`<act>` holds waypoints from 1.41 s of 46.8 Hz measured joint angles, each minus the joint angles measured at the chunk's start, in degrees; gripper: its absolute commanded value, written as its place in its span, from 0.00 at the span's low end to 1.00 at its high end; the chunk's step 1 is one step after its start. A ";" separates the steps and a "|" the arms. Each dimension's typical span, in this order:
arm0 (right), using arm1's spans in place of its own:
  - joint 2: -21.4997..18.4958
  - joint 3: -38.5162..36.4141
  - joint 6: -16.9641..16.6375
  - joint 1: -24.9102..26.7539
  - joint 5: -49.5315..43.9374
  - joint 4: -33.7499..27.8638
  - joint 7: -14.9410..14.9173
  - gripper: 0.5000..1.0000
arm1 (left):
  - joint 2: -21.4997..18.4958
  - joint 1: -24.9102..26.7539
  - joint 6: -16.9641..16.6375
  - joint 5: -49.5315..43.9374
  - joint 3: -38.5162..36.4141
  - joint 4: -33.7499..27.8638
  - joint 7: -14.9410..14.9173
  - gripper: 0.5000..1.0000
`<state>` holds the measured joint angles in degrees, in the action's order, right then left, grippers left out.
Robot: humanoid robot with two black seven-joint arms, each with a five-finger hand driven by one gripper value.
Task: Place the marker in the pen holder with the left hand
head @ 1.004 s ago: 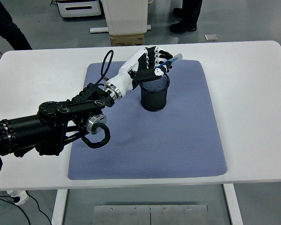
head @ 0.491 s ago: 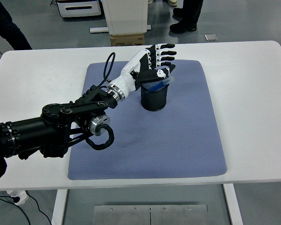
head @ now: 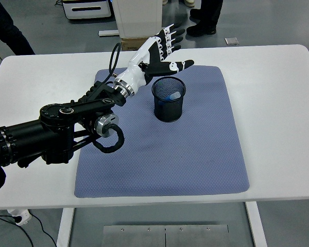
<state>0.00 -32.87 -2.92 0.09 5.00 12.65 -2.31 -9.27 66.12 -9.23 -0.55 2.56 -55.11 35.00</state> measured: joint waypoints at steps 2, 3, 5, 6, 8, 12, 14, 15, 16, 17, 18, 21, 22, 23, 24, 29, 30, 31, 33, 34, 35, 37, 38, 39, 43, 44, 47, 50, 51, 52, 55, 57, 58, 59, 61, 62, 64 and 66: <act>0.00 0.00 0.00 0.00 0.00 0.00 0.00 1.00 | -0.48 -0.30 0.25 -0.05 1.45 0.01 0.00 1.00; 0.00 0.00 0.00 0.00 0.00 0.01 0.00 1.00 | -0.58 -0.54 0.33 -0.08 2.23 0.04 -0.01 1.00; 0.00 0.00 0.00 0.00 0.00 0.01 -0.01 1.00 | -0.78 -0.90 0.43 -0.07 3.57 0.14 -0.01 1.00; 0.00 0.00 0.00 0.00 0.00 0.01 -0.02 1.00 | -1.06 -1.15 0.48 -0.07 4.35 0.43 -0.02 1.00; 0.00 0.00 0.00 0.00 0.00 0.00 -0.03 1.00 | -1.47 -1.71 0.51 -0.01 5.25 1.22 -0.02 1.00; 0.00 0.00 0.00 0.01 0.00 0.01 -0.02 1.00 | -1.99 -3.04 0.72 0.26 6.41 3.49 -0.02 1.00; 0.00 0.00 0.00 -0.01 -0.01 0.00 -0.02 1.00 | -2.13 -3.53 1.07 0.26 6.97 4.56 -0.02 1.00; 0.00 0.00 0.00 -0.01 -0.01 0.01 -0.02 1.00 | -2.17 -3.80 1.27 0.25 7.14 4.88 -0.01 1.00; 0.00 0.00 0.00 0.00 -0.01 0.01 -0.02 1.00 | -2.28 -4.28 1.70 0.20 7.35 5.28 -0.02 1.00; 0.00 0.00 0.00 0.00 -0.01 0.01 -0.02 1.00 | -2.41 -4.77 2.11 0.14 7.55 5.58 -0.02 1.00; 0.00 0.00 0.00 0.00 0.00 0.00 -0.02 1.00 | -2.58 -5.25 2.52 0.05 7.76 5.82 -0.02 1.00; 0.00 0.00 0.01 -0.01 -0.01 0.00 -0.02 1.00 | -3.11 -6.22 3.33 -0.05 8.59 6.39 -0.01 1.00; 0.00 0.00 0.02 0.00 -0.01 0.01 -0.01 1.00 | -3.20 -6.37 3.39 -0.05 8.82 6.49 -0.01 1.00; 0.00 0.00 0.02 0.00 -0.01 0.01 -0.01 1.00 | -3.25 -6.64 3.30 -0.05 9.02 6.74 -0.01 1.00; 0.00 0.00 0.02 0.00 -0.01 0.01 -0.01 1.00 | -3.27 -6.87 3.14 -0.05 9.09 7.01 -0.01 1.00; 0.00 0.00 0.02 0.00 -0.01 0.01 -0.01 1.00 | -3.60 -7.72 2.83 -0.06 9.22 9.32 -0.01 1.00; 0.00 0.00 0.02 0.00 -0.01 0.00 0.00 1.00 | -3.69 -7.83 2.83 -0.06 9.24 9.64 -0.01 1.00; 0.00 0.00 0.03 0.00 -0.01 0.00 0.00 1.00 | -3.80 -8.14 2.85 -0.06 9.31 9.93 -0.01 1.00; 0.00 0.00 0.02 0.00 -0.01 0.01 0.01 1.00 | -4.10 -8.55 2.88 -0.11 9.39 10.13 -0.01 1.00; 0.00 0.00 0.02 0.00 0.00 0.01 0.00 1.00 | -4.39 -8.76 2.93 -0.13 9.72 10.17 0.00 1.00; 0.00 0.00 0.02 0.00 0.00 0.00 0.01 1.00 | -4.59 -8.93 2.95 -0.13 10.09 10.20 0.00 1.00; 0.00 0.00 0.02 0.00 0.00 0.00 0.01 1.00 | -4.78 -9.47 2.97 -0.19 11.04 10.28 0.03 1.00; 0.00 0.00 0.02 0.00 0.00 0.00 0.00 1.00 | -4.76 -10.26 2.96 -0.22 12.09 10.30 0.03 1.00; 0.00 0.00 0.02 0.00 0.00 0.01 0.00 1.00 | -4.73 -10.97 2.96 -0.22 13.02 10.29 0.02 1.00; 0.00 0.00 0.02 0.00 -0.04 0.00 0.01 1.00 | -4.55 -14.06 3.04 0.22 17.17 10.31 0.01 1.00; 0.00 0.00 0.02 0.00 -0.04 0.01 0.01 1.00 | -4.54 -14.90 3.26 0.33 18.00 10.31 0.03 1.00; 0.00 -0.01 0.02 0.00 -0.04 0.00 0.00 1.00 | -4.68 -17.67 3.66 0.29 20.22 10.32 -0.01 1.00; 0.00 0.00 0.01 0.00 -0.03 0.01 0.02 1.00 | -4.84 -19.45 3.84 0.02 22.60 10.32 -0.01 1.00; 0.00 0.00 0.01 0.00 -0.02 0.01 0.02 1.00 | -4.83 -19.82 4.00 -0.02 23.20 10.32 0.00 1.00; 0.00 0.00 0.01 -0.01 -0.01 0.00 0.01 1.00 | -4.83 -20.33 4.40 -0.10 24.23 10.32 0.00 1.00; 0.00 0.00 0.01 0.00 0.01 0.00 0.01 1.00 | -4.75 -21.62 5.92 -0.21 26.54 10.31 0.01 1.00; 0.00 0.00 0.01 0.00 -0.01 0.00 0.01 1.00 | -4.52 -22.47 7.36 -0.37 28.49 10.26 0.00 1.00; 0.00 0.00 0.01 0.00 0.00 0.00 0.02 1.00 | -4.42 -22.71 7.76 -0.48 29.15 10.24 0.00 1.00; 0.00 0.00 0.01 0.00 0.00 0.01 0.01 1.00 | -4.38 -22.91 8.10 -0.62 29.74 10.24 0.00 1.00; 0.00 0.01 0.01 0.00 -0.02 0.00 0.02 1.00 | -4.29 -23.16 8.41 -0.97 30.51 10.24 0.00 1.00; 0.00 0.02 0.01 -0.01 -0.05 0.00 0.02 1.00 | -4.28 -23.20 8.43 -1.04 30.64 10.24 0.00 1.00; 0.00 0.09 -0.01 0.00 -0.18 0.05 0.02 1.00 | -4.26 -23.28 8.50 -1.14 30.87 10.23 0.00 1.00; 0.02 0.09 -0.10 0.01 -0.20 0.58 0.02 1.00 | -4.28 -23.31 8.52 -1.18 30.98 10.23 0.00 1.00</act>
<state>0.01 -32.78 -3.02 0.10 4.80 13.23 -2.29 -13.55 42.81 -0.71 -1.73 33.55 -44.89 35.00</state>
